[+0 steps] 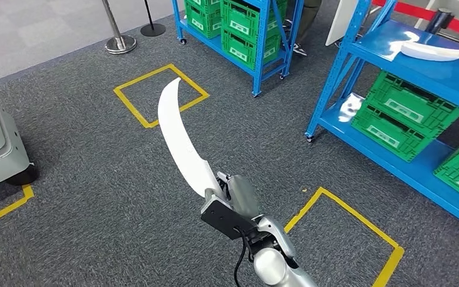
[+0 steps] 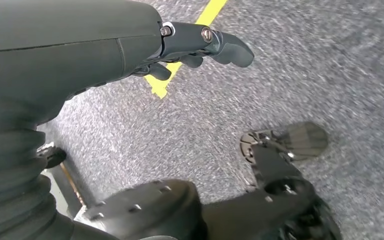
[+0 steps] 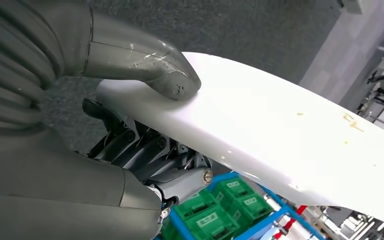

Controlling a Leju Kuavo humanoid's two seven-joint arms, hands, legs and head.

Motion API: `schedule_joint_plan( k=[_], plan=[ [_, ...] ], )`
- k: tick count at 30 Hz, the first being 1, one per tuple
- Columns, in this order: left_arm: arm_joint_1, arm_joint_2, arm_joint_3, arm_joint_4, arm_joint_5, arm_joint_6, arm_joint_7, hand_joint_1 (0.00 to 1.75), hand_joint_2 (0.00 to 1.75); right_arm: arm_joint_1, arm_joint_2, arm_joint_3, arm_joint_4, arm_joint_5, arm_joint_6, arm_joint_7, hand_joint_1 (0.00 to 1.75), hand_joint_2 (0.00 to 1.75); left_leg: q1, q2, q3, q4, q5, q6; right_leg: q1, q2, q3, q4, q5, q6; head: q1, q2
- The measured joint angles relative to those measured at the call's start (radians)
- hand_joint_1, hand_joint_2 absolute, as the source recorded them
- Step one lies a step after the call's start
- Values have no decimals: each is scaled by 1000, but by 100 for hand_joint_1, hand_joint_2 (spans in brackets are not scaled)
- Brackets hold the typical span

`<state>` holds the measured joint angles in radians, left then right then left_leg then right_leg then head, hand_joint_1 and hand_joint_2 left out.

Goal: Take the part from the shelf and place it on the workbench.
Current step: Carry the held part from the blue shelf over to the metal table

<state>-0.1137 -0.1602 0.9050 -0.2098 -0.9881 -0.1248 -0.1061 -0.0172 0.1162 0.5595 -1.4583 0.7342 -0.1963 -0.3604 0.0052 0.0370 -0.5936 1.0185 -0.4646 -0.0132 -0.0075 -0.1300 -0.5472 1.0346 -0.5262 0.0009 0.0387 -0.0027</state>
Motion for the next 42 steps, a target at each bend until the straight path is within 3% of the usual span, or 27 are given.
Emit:
schedule_joint_plan(
  k=[1,3,5,6,7,8,10,12,14,15,17,19,21,22,23,25,27,28,30,32,34,36,37,38,40,42],
  plan=[
    [0,1,0,0,0,0,-1,0,175,-1,0,0,0,0,-3,0,162,175,2,-13,0,-3,3,6,-3,23,-7,21,-16,5,1,0],
    [-4,0,1,0,0,0,-5,0,175,-1,-1,-1,1,0,-8,2,162,175,4,-38,0,-5,7,15,-7,90,-55,129,-74,11,3,0],
    [-10,0,1,0,-1,0,-8,0,175,3,-4,-2,3,0,-12,4,162,175,3,-67,-4,-2,8,19,-6,121,-121,257,-122,11,5,0],
    [-11,-1,1,0,-1,0,-9,0,175,6,-5,-3,5,0,-14,5,162,175,2,-83,-5,0,8,20,-5,126,-137,282,-121,10,5,0],
    [-11,-1,1,0,-2,0,-9,0,175,7,-5,-3,5,0,-16,6,162,175,2,-98,-6,3,8,20,-4,129,-134,267,-100,8,5,0],
    [-11,-1,1,0,-3,0,-8,0,175,8,-5,-3,6,1,-19,7,162,175,2,-113,-7,6,7,19,-5,136,-111,212,-64,5,5,0],
    [-13,-2,1,0,-4,0,-3,0,175,9,-5,-3,6,3,-26,10,162,175,2,-140,-9,12,6,12,-7,179,-51,77,-5,2,5,0],
    [-15,-4,1,0,-5,0,0,0,175,13,-5,-3,5,6,-31,14,162,175,3,-163,-16,13,9,-2,-7,214,-24,15,12,-2,6,0],
    [-12,-4,1,0,-4,0,1,0,175,16,-3,-4,5,8,-33,17,162,175,5,-182,-22,7,16,-18,-4,201,-24,12,16,-13,7,0],
    [-10,-4,1,0,-3,0,0,0,175,16,-2,-4,5,9,-33,19,162,175,6,-175,-26,9,15,-23,-4,189,-22,8,19,-20,7,0],
    [-8,-3,1,1,-1,0,-1,0,175,17,3,-4,5,11,-33,19,162,175,3,-118,-50,52,-13,-30,-4,161,-18,-1,24,-35,4,0],
    [-11,-4,1,1,0,0,-4,0,175,19,6,-5,5,12,-33,18,162,175,1,-59,-102,165,-76,-34,0,130,-17,-3,23,-43,0,0],
    [-11,-5,1,1,2,0,-7,0,175,20,6,-6,8,14,-30,17,162,175,3,-46,-143,262,-114,-38,3,97,-18,-2,21,-45,0,0],
    [-10,-6,1,1,3,0,-9,0,175,20,6,-6,9,15,-29,16,162,175,3,-43,-141,264,-107,-38,4,81,-18,-2,20,-45,0,0],
    [-9,-6,1,1,4,0,-11,0,175,19,6,-6,10,16,-28,16,162,175,3,-38,-119,230,-85,-37,4,67,-17,-1,19,-45,0,0],
    [-10,-6,1,0,5,0,-13,0,175,17,6,-6,10,18,-28,15,162,175,-2,5,-43,100,-32,-28,7,41,-14,0,15,-39,0,0],
    [-13,-7,1,0,6,0,-13,0,175,15,7,-6,10,18,-27,15,162,175,-10,41,3,17,-9,-14,12,21,-9,1,10,-30,1,0],
    [-14,-7,1,0,6,0,-13,0,175,14,8,-6,10,18,-27,15,162,175,-13,41,4,9,-9,-8,13,11,-7,1,9,-25,2,0],
    [-11,-7,1,0,6,0,-12,0,175,12,12,-7,10,19,-25,16,162,175,-11,17,4,3,-3,3,10,0,-3,0,5,-14,3,0],
    [-9,-8,1,0,8,0,-10,0,175,9,15,-7,10,20,-23,17,162,175,-4,-8,8,-5,3,14,7,47,-15,38,-24,-2,4,0],
    [-11,-9,2,0,11,0,-11,0,175,8,15,-7,11,21,-20,19,162,175,-2,-35,7,-6,7,23,2,111,-70,155,-82,5,6,0],
    [-9,-10,3,0,13,0,-12,0,175,10,14,-8,15,21,-16,21,162,175,-2,-66,3,-3,8,25,0,127,-130,266,-116,7,7,0],
    [-7,-10,4,0,13,0,-12,0,175,10,13,-8,17,21,-14,21,162,175,-2,-81,2,-1,8,26,-1,129,-139,274,-104,7,7,0],
    [-4,-10,4,0,13,0,-11,0,175,10,13,-8,19,21,-13,21,162,175,-2,-97,1,2,8,25,-2,131,-127,241,-75,6,7,0],
    [-1,-10,5,1,13,0,-10,0,175,8,13,-8,21,21,-13,21,162,175,0,-127,-1,8,7,19,-7,158,-69,110,-9,5,7,0],
    [-1,-10,5,0,13,0,-10,0,175,7,13,-8,23,21,-12,19,162,175,1,-151,-6,13,7,7,-7,193,-32,23,18,3,8,0]
  ],
)
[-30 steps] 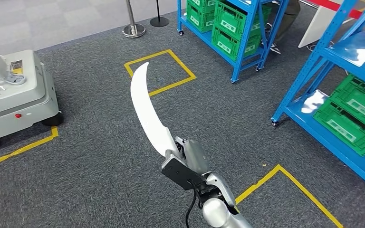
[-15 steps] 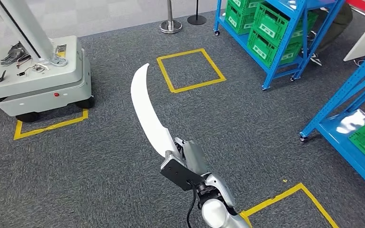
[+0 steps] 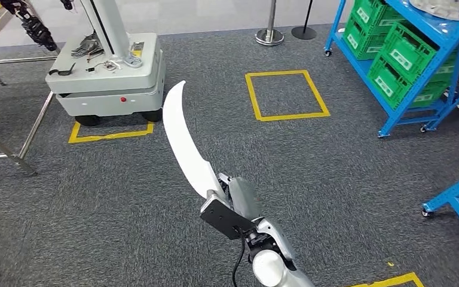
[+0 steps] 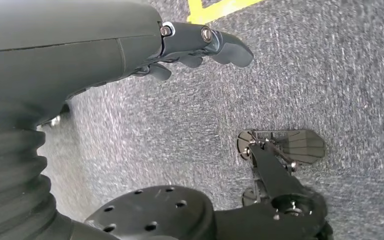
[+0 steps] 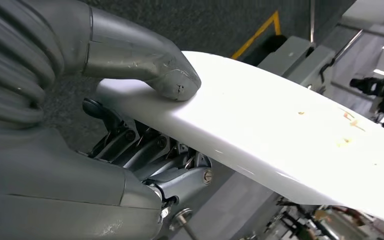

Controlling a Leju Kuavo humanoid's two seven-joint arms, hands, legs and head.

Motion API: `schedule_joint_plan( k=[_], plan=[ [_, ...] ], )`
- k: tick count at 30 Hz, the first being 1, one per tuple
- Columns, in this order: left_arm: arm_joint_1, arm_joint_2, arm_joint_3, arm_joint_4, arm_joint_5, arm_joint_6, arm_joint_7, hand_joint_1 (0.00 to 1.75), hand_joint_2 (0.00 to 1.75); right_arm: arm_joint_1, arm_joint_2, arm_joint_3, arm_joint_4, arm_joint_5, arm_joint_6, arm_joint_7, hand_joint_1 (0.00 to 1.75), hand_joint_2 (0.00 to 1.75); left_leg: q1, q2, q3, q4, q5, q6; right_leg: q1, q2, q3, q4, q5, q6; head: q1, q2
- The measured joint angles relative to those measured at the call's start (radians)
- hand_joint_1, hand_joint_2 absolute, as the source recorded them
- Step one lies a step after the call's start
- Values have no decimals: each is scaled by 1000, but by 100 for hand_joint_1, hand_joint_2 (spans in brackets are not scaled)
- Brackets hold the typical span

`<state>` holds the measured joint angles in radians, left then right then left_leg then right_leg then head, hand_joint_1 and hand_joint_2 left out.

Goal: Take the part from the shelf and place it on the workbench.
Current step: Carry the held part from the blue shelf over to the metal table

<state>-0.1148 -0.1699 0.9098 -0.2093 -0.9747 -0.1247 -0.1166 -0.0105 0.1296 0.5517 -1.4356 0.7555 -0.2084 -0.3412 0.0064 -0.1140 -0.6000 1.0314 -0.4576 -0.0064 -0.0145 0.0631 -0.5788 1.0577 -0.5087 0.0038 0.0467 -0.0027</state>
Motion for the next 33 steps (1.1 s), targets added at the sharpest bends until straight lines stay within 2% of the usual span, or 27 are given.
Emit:
schedule_joint_plan(
  k=[1,3,4,5,7,9,10,11,12,14,15,16,18,19,20,21,22,23,24,25,26,27,28,30,31,32,33],
  plan=[
    [0,0,0,0,0,0,0,0,175,-1,0,0,1,0,0,0,162,175,1,-10,-3,-1,2,-8,3,8,2,-8,-3,-3,0,0],
    [4,1,0,0,0,0,0,0,175,-1,1,0,3,0,0,-1,162,175,3,-22,-11,-7,6,-22,5,-8,4,-15,3,-16,1,0],
    [6,1,0,0,0,0,0,0,175,-1,2,0,3,0,0,-1,162,175,2,-10,-15,-3,4,-27,5,-19,8,-20,7,-24,1,0],
    [7,1,0,0,0,0,0,0,175,-1,2,-1,3,0,1,-1,162,175,1,15,-26,18,-10,-31,4,-31,11,-25,10,-31,-1,0],
    [5,2,0,0,0,0,-1,0,175,2,2,-1,5,-1,2,-1,162,175,-2,78,-71,116,-66,-35,5,-59,14,-31,12,-42,-5,0],
    [5,1,1,0,1,0,-2,0,175,6,2,-1,12,-3,5,-2,162,175,0,101,-128,240,-120,-39,9,-90,14,-31,10,-47,-6,0],
    [6,1,1,0,2,0,-2,0,175,8,2,-1,16,-4,6,-3,162,175,1,105,-138,264,-122,-41,10,-105,14,-30,8,-47,-6,0],
    [8,1,1,0,3,0,0,0,175,8,2,-1,21,-6,7,-5,162,175,2,108,-129,253,-108,-41,10,-120,14,-29,7,-46,-6,0],
    [10,2,2,0,3,0,3,0,175,7,2,-1,26,-8,8,-7,162,175,2,115,-100,202,-78,-41,10,-133,15,-27,4,-45,-6,0],
    [10,3,2,0,3,0,6,0,175,3,2,-1,34,-16,9,-12,162,175,-1,156,-25,64,-27,-33,14,-156,18,-23,-2,-38,-6,0],
    [10,4,2,0,3,0,4,0,175,0,2,-1,37,-22,9,-14,162,175,-4,173,-1,20,-15,-27,16,-165,20,-22,-5,-33,-5,0],
    [9,4,2,0,3,0,-1,0,175,-2,2,-2,39,-29,11,-16,162,175,-7,183,10,-1,-12,-21,18,-174,21,-21,-7,-28,-5,0],
    [10,7,2,0,3,0,-8,0,175,-5,2,-2,44,-41,14,-20,162,175,-9,165,8,-4,-8,-9,19,-191,26,-24,-8,-18,-4,0],
    [10,8,3,0,3,0,-9,0,175,-6,2,-2,46,-43,15,-20,162,175,-7,153,9,-7,-5,-4,16,-184,27,-21,-11,-12,-3,0],
    [9,9,3,0,3,0,-8,0,175,-7,2,-2,48,-43,15,-21,162,175,-5,142,10,-11,-2,2,13,-163,22,-6,-22,-5,-3,0],
    [6,9,3,0,3,0,-7,0,175,-8,2,-2,49,-44,14,-22,162,175,-1,130,11,-15,1,8,10,-133,6,29,-43,1,-2,0],
    [3,9,3,-1,4,0,-7,0,175,-8,2,-2,52,-45,14,-22,162,175,1,118,10,-16,3,12,7,-99,-22,87,-72,6,0,0],
    [-1,9,3,-1,4,0,-7,0,175,-7,2,-2,54,-45,14,-23,162,175,2,105,8,-16,4,15,6,-79,-58,157,-103,9,0,0],
    [-3,9,3,-1,5,0,-8,0,175,-6,1,-2,58,-45,14,-23,162,175,2,91,6,-15,5,16,6,-71,-92,222,-125,11,1,0],
    [-4,9,3,-1,6,0,-8,0,175,-5,1,-2,61,-45,14,-22,162,175,2,76,5,-14,5,16,6,-69,-115,261,-131,11,1,0],
    [-4,9,3,-1,6,0,-8,0,175,-5,1,-2,64,-45,15,-22,162,175,2,61,4,-12,6,15,5,-68,-118,260,-117,10,1,0],
    [-3,9,3,0,6,0,-7,0,175,-6,1,-2,66,-45,15,-23,162,175,2,46,4,-10,6,14,4,-64,-100,219,-85,8,1,0],
    [-3,9,3,0,6,0,-5,0,175,-8,1,-2,67,-45,15,-23,162,175,3,31,4,-8,7,12,2,-51,-68,149,-47,6,1,0],
    [-3,8,3,0,5,0,-1,0,175,-11,2,-2,68,-45,15,-23,162,175,2,4,-1,-3,8,2,0,-9,-10,24,-2,2,0,0],
    [-3,8,3,0,4,0,-1,0,175,-12,2,-2,69,-45,15,-23,162,175,2,-6,-5,-2,9,-4,-1,4,3,-6,3,0,0,0],
    [-2,8,3,0,2,0,0,0,175,-12,2,-2,70,-45,15,-22,162,175,2,-16,-8,-4,12,-12,2,6,4,-14,1,-4,0,0],
    [1,8,3,0,-1,0,0,0,175,-12,2,-2,70,-45,13,-22,162,175,4,-27,-13,-8,16,-20,3,-5,6,-17,5,-11,0,0]
  ],
)
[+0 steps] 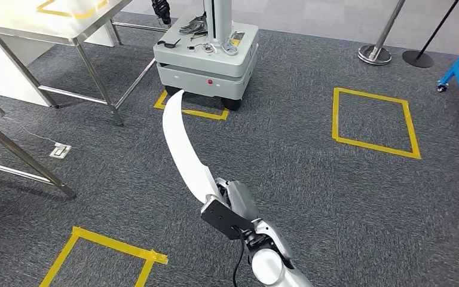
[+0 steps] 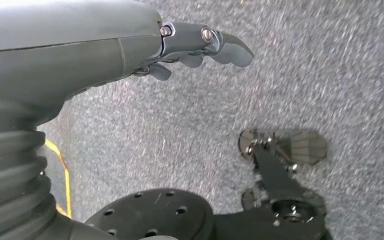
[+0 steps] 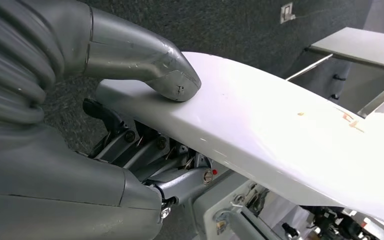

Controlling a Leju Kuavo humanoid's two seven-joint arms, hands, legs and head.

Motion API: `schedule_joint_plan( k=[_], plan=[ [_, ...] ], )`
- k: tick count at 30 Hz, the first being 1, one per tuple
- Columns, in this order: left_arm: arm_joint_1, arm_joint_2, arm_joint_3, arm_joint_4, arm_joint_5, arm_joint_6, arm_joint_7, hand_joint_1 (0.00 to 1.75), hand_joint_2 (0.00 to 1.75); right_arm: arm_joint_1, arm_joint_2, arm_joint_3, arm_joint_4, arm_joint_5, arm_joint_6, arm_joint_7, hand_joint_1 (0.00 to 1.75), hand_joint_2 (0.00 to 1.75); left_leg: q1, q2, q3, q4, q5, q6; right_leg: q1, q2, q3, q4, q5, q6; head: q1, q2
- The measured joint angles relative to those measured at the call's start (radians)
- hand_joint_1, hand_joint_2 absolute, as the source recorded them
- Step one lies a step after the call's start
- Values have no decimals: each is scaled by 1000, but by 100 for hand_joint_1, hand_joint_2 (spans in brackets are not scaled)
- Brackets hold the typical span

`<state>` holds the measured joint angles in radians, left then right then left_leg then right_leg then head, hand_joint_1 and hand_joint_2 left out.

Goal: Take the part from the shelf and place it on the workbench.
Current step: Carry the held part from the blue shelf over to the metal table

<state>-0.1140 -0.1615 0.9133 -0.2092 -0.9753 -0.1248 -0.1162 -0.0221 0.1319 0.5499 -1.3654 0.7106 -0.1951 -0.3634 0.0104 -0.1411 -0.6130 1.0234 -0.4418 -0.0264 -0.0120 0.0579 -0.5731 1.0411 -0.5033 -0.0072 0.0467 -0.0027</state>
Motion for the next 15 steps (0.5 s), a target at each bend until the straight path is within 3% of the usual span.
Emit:
schedule_joint_plan(
  k=[1,2,3,5,7,8,9,12,14,15],
  plan=[
    [3,1,0,0,-2,0,1,0,175,0,1,0,0,0,-2,1,162,175,1,5,-3,0,1,-6,0,-12,2,-4,4,-8,0,0],
    [6,1,0,0,-3,0,4,0,175,0,3,0,0,0,-3,1,162,175,1,25,-10,8,-6,-11,0,-24,6,-9,8,-16,-2,0],
    [6,2,0,0,-4,0,6,0,175,1,5,0,0,0,-4,1,162,175,-1,55,-24,36,-24,-14,-1,-36,9,-14,11,-23,-4,0],
    [4,2,0,0,-4,0,10,0,175,3,7,-1,1,2,-4,2,162,175,-2,115,-77,150,-89,-19,2,-64,9,-17,12,-31,-8,0],
    [4,2,0,0,-2,0,10,0,175,6,7,-1,1,3,0,3,162,175,-1,131,-128,265,-135,-24,5,-95,8,-17,10,-35,-8,0],
    [6,3,0,0,-1,0,10,0,175,7,8,-1,2,3,3,3,162,175,-1,133,-131,277,-131,-24,6,-109,8,-16,9,-35,-8,0],
    [7,4,0,0,1,0,9,0,175,7,8,-1,2,4,5,2,162,175,-1,138,-112,247,-110,-24,6,-122,8,-15,7,-34,-8,0],
    [7,7,1,0,6,0,4,0,175,6,9,-1,3,4,8,-3,162,175,-6,190,-4,52,-32,-13,9,-158,11,-7,-2,-23,-7,0],
    [5,8,2,0,6,0,1,0,175,4,10,-1,3,4,8,-8,162,175,-10,202,18,8,-22,1,13,-175,13,-5,-6,-13,-6,0],
    [5,9,3,-1,6,0,0,0,175,2,10,-1,3,3,8,-10,162,175,-11,191,17,6,-19,7,14,-185,15,-6,-6,-8,-6,0]
  ],
)
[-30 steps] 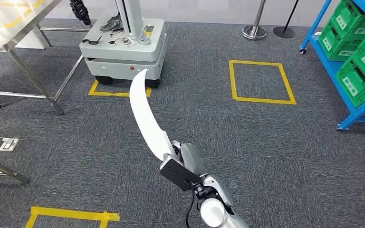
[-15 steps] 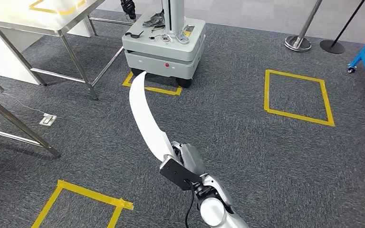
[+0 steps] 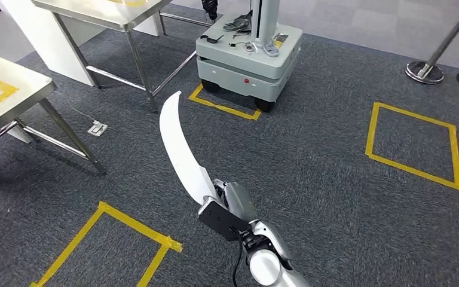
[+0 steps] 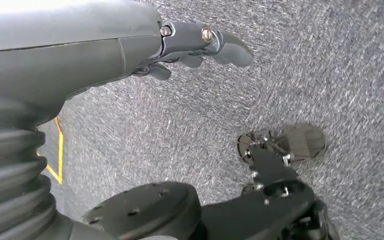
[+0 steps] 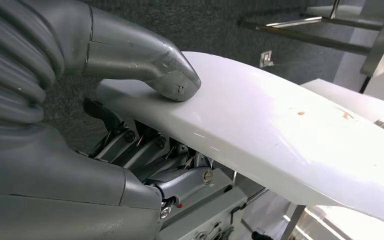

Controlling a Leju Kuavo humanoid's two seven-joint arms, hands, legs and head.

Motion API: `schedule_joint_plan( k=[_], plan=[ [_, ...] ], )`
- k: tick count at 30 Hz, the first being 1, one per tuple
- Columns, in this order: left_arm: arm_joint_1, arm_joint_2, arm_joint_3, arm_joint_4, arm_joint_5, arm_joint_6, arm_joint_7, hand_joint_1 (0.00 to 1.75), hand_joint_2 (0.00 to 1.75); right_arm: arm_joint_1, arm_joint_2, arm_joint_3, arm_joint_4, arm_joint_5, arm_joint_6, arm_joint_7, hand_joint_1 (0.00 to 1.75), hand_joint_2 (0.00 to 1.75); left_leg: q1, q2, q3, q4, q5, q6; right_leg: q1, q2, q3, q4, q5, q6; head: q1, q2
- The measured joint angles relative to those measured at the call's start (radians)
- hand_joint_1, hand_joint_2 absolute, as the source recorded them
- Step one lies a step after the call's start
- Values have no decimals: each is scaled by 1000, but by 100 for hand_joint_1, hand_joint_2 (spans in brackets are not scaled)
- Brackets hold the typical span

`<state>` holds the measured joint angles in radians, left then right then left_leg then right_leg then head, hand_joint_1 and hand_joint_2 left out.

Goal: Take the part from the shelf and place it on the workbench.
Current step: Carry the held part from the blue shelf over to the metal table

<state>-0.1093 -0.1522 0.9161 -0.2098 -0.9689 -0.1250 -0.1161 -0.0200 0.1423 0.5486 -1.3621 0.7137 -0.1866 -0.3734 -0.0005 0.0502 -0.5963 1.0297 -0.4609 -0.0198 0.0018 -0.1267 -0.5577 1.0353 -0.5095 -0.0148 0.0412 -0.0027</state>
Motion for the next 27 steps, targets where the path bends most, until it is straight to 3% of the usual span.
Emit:
schedule_joint_plan(
  k=[1,3,5,7,8,9,10,12,14,16,17,19,21,23,24,25,27],
  plan=[
    [1,1,2,0,0,0,0,0,175,-2,1,0,0,0,0,-1,162,175,2,-12,0,-2,2,6,-1,-4,2,-1,-2,7,0,0],
    [1,2,4,0,0,0,1,0,175,-6,4,0,0,-1,0,-4,162,175,7,-34,3,-8,8,18,-6,32,-6,28,-25,20,1,0],
    [-3,3,5,0,0,0,4,0,175,-7,4,-1,0,-1,1,-4,162,175,11,-58,2,-11,12,26,-10,95,-54,135,-82,29,4,0],
    [-4,3,5,0,0,0,7,0,175,-4,2,-1,0,-2,1,-1,162,175,11,-85,-3,-9,13,28,-11,118,-117,257,-126,31,6,0],
    [-3,3,5,0,0,0,8,0,175,-2,1,-1,0,-2,1,-1,162,175,11,-100,-5,-6,13,28,-10,121,-131,277,-122,30,6,0],
    [-2,3,5,1,-1,0,9,0,175,-1,0,-1,0,-2,1,-1,162,175,11,-115,-6,-4,13,27,-10,124,-124,256,-99,27,6,0],
    [-1,3,5,1,-1,0,9,0,175,-1,-1,-1,0,-3,2,-1,162,175,11,-130,-6,-2,14,26,-10,132,-98,198,-62,23,6,0],
    [-1,2,5,1,-4,0,9,0,175,-1,-3,-1,0,-3,1,-2,162,175,11,-157,-9,1,15,20,-11,174,-36,61,-6,15,6,0],
    [-2,2,5,1,-8,0,9,0,175,1,-4,-1,0,-4,-1,-4,162,175,11,-179,-13,-1,20,7,-8,199,-11,3,7,8,6,0],
    [-1,3,6,1,-14,0,11,0,175,3,-5,-2,0,-4,-6,-3,162,175,12,-199,-19,-8,27,-8,-7,179,-10,-1,12,-1,7,0],
    [0,4,6,1,-16,0,11,0,175,3,-4,-2,0,-4,-8,-3,162,175,11,-194,-23,-6,26,-13,-8,168,-7,-6,15,-8,7,0],
    [-2,6,6,1,-19,0,13,0,175,4,-3,-2,-1,-4,-10,-3,162,175,7,-142,-53,49,-10,-20,-12,141,-2,-16,21,-21,2,0],
    [-7,6,6,1,-20,0,14,0,175,8,-4,-2,-2,-4,-12,-2,162,175,6,-79,-111,177,-77,-25,-8,112,-2,-17,21,-29,-3,0],
    [-9,6,6,2,-20,0,15,0,175,12,-5,-2,-2,-4,-12,0,162,175,8,-59,-149,270,-108,-29,-6,81,-2,-17,19,-31,-3,0],
    [-9,7,6,2,-19,0,15,0,175,14,-5,-2,-2,-3,-11,1,162,175,9,-55,-141,264,-97,-29,-6,67,-2,-16,18,-31,-3,0],
    [-9,7,6,2,-19,0,14,0,175,14,-5,-3,-2,-2,-10,2,162,175,9,-47,-113,217,-70,-29,-6,54,-1,-15,16,-29,-3,0],
    [-11,9,6,2,-19,0,13,0,175,14,-5,-3,-2,0,-6,4,162,175,4,0,-33,78,-17,-21,-2,30,3,-11,10,-22,-3,0]
  ],
)
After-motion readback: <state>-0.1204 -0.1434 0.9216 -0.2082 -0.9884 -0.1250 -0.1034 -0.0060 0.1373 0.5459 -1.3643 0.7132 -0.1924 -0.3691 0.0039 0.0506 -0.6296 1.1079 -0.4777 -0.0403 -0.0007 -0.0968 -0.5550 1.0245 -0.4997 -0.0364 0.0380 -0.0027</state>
